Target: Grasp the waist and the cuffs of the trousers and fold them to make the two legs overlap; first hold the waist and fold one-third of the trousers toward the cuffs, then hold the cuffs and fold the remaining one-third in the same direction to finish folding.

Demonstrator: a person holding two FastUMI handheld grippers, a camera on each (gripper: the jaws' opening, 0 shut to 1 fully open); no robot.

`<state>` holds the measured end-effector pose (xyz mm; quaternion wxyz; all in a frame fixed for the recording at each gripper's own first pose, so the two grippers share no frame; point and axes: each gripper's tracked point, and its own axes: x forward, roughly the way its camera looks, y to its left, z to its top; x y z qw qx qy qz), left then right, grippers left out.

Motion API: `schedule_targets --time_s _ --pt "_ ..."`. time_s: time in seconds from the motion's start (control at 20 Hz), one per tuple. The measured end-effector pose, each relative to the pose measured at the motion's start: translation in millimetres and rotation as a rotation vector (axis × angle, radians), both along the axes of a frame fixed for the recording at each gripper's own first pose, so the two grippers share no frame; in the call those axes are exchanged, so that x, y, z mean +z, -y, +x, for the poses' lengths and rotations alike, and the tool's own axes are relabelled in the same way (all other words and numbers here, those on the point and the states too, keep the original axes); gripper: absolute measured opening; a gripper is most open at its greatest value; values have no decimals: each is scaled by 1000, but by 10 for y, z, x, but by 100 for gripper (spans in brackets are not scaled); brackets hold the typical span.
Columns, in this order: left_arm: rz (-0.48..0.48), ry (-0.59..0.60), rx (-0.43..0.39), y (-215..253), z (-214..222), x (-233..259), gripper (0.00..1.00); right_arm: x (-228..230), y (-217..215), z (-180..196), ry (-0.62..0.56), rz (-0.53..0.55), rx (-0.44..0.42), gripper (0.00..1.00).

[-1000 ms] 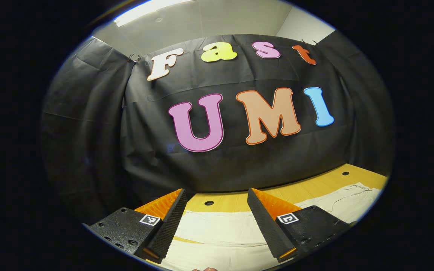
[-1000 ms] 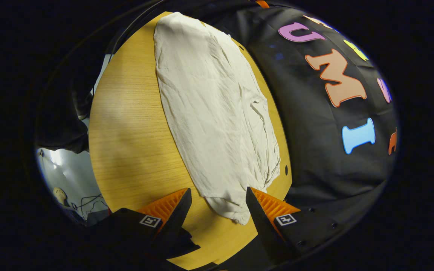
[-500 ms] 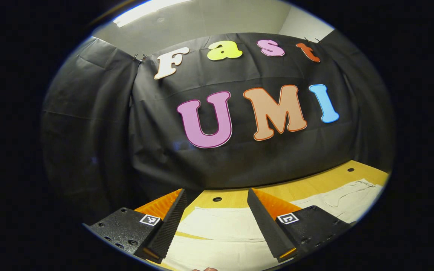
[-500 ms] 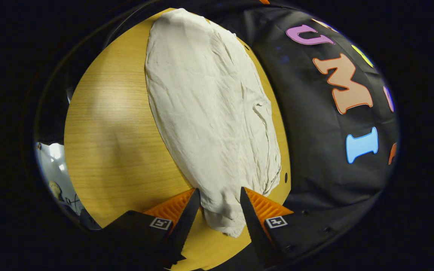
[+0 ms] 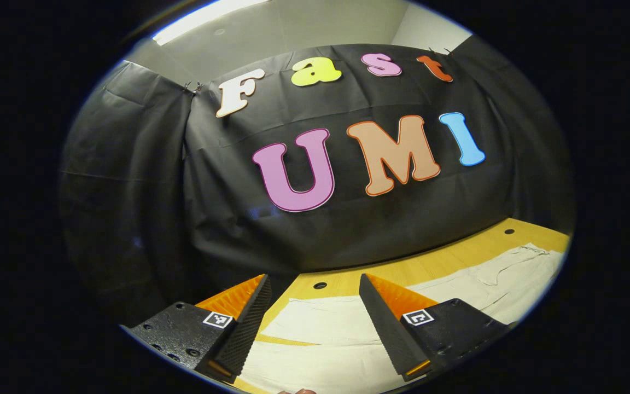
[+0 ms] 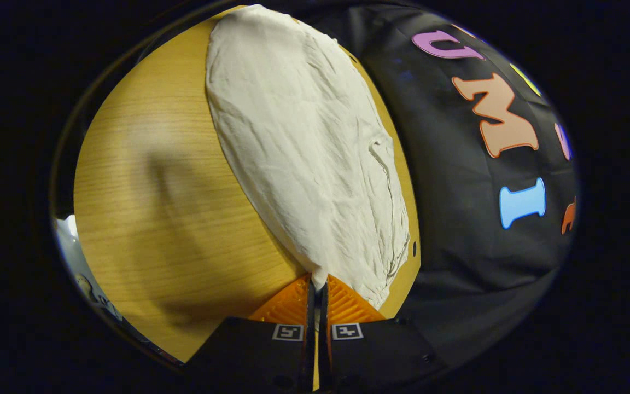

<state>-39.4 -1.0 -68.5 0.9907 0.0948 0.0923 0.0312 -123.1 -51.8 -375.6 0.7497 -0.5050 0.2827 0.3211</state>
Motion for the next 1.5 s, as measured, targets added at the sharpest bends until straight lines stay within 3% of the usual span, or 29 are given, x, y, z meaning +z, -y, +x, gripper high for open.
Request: schedule_targets --time_s 0.05,0.1,0.3,0.6,0.8,0.85,1.2,1.35,1.5 --pt "12 -11 -9 -32 -18 -57 96 -7 -1 5 -1 -3 -8 1" --pt "28 -22 -20 -66 -30 -96 96 -2 -9 9 4 -5 -11 7" --pt "104 -108 -91 -204 -203 -355 96 7 -10 17 49 -38 2 1" --pt "269 -265 -181 -510 -684 -869 96 9 4 25 46 -13 -61 5" --pt "318 -370 -238 -623 -950 -1259 96 15 0 24 50 -36 -48 5" --pt "328 -398 -259 -629 -1038 -1369 96 9 2 29 54 -42 -45 1" --pt "481 -613 -453 -744 -1396 -2043 97 14 -4 36 63 -58 -43 5" --pt "535 -665 -507 -779 -1540 -2176 98 22 -4 34 75 -68 -42 1" --pt "622 -698 -563 -779 -1621 -2257 98 21 -4 45 75 -68 -49 5"
